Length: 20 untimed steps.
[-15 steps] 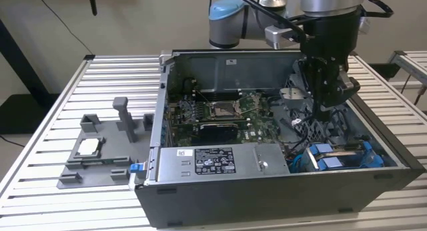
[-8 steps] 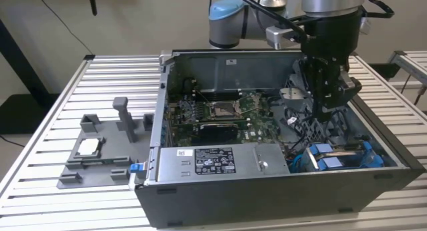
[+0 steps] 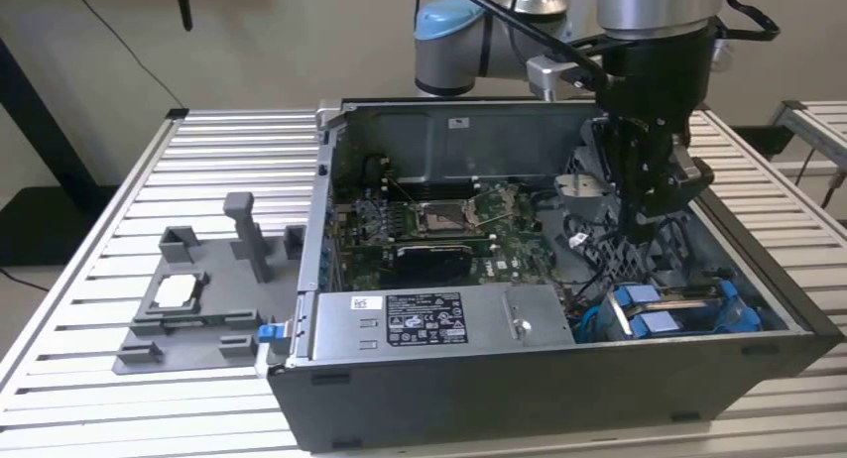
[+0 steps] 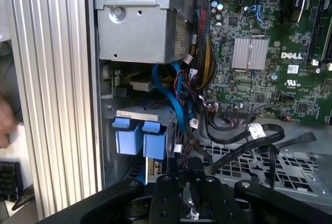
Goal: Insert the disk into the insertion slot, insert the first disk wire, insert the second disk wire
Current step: 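Insert the second disk wire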
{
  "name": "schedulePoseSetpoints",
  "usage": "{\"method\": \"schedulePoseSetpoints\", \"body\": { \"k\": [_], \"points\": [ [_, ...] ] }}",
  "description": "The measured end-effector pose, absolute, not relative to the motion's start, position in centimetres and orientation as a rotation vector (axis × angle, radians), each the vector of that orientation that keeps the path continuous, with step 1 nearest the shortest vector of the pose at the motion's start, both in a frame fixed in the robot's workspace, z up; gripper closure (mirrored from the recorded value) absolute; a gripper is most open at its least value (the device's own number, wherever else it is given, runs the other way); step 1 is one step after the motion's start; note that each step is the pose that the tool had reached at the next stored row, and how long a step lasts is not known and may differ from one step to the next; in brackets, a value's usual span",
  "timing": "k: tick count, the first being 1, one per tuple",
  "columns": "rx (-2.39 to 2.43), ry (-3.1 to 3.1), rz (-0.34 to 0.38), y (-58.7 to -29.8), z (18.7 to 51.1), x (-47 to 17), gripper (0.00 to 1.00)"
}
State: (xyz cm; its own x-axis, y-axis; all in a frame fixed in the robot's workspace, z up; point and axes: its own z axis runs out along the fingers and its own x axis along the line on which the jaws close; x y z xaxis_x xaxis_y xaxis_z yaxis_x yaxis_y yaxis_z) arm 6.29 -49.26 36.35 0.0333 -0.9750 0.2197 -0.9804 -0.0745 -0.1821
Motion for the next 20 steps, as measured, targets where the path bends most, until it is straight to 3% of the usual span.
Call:
{"method": "schedulePoseSetpoints", "body": {
  "k": [2,12,20],
  "points": [
    [2.248,-2.129,0.443,-49.4,36.4,6.3,0.84],
    [2.249,-2.130,0.427,-50.4,36.3,7.4,0.84],
    [2.253,-2.132,0.370,-51.6,36.2,8.9,0.84]
  ]
}}
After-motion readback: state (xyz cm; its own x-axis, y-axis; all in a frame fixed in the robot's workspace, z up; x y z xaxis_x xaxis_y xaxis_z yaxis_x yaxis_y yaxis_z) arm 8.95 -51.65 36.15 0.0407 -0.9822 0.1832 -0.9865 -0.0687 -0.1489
